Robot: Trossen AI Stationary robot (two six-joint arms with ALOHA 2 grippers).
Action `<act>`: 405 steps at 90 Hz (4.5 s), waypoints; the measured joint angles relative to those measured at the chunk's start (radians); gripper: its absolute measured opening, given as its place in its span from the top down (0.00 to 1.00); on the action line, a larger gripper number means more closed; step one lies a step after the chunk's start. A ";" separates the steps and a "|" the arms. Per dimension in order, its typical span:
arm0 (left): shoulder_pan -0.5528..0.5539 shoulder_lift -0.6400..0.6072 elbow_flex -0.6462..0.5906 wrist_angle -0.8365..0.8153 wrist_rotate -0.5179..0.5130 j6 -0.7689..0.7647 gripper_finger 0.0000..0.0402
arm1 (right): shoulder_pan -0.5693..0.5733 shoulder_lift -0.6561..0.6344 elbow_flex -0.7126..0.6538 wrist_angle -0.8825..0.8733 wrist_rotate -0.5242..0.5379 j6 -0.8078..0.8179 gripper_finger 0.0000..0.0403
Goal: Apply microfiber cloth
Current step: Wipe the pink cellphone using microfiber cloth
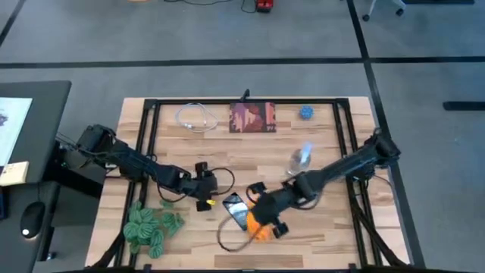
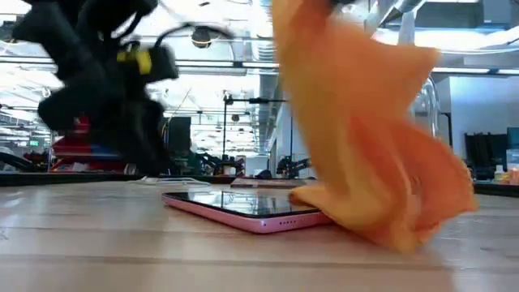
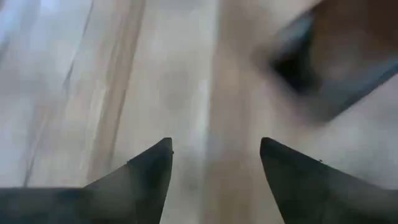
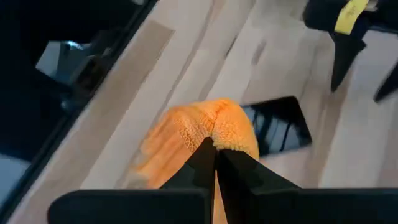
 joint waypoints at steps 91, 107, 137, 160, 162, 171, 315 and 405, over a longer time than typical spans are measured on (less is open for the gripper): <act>0.140 0.241 0.023 0.384 0.419 0.575 0.50 | -0.139 0.146 -0.206 0.503 -0.216 0.113 1.00; 0.143 0.241 0.023 0.369 0.436 0.547 0.51 | -0.187 0.202 -0.203 0.549 -0.168 0.118 1.00; 0.176 0.239 0.023 0.319 0.488 0.537 0.51 | -0.233 0.198 -0.204 0.525 -0.047 0.145 1.00; 0.194 0.241 0.023 0.286 0.488 0.524 0.51 | -0.137 0.199 -0.201 0.442 -0.114 0.151 1.00; 0.195 0.241 0.023 0.285 0.488 0.524 0.51 | -0.125 0.198 -0.201 0.440 -0.115 0.149 1.00; 0.195 0.241 0.022 0.285 0.483 0.524 0.51 | -0.090 0.198 -0.201 0.441 -0.110 0.113 1.00; 0.196 0.243 0.020 0.292 0.442 0.489 0.51 | -0.223 0.203 -0.205 0.519 -0.040 0.123 1.00; 0.212 0.119 0.014 0.206 0.356 0.415 0.51 | 0.222 -0.156 -0.287 -0.315 0.164 0.624 1.00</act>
